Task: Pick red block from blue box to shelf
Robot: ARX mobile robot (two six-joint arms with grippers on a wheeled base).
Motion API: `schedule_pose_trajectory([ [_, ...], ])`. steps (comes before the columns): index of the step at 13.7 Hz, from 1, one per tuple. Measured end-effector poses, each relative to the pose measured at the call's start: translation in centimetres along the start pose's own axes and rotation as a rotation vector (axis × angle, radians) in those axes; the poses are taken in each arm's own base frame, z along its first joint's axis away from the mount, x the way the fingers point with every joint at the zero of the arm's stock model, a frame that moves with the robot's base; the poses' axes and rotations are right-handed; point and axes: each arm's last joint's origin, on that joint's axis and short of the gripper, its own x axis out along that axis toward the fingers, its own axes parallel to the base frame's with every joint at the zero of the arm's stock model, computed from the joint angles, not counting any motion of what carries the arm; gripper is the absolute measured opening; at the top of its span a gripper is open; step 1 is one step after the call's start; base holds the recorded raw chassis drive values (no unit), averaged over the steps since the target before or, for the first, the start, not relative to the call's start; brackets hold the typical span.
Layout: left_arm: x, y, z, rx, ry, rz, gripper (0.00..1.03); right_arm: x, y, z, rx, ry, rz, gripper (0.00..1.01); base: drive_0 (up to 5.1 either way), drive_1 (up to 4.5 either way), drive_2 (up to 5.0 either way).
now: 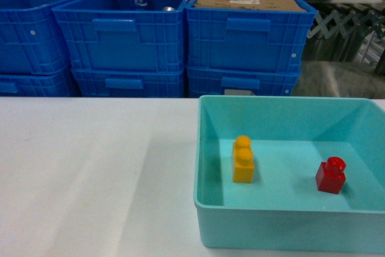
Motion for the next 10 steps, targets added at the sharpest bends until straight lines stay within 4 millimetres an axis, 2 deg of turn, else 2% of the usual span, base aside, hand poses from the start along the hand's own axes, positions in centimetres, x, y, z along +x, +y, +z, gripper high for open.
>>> schedule_pose_trajectory([
  [10, 0.00, 0.00, 0.00, 0.000, 0.000, 0.000, 0.98, 0.00, 0.00, 0.00, 0.000, 0.000, 0.000, 0.98, 0.0, 0.00, 0.0],
])
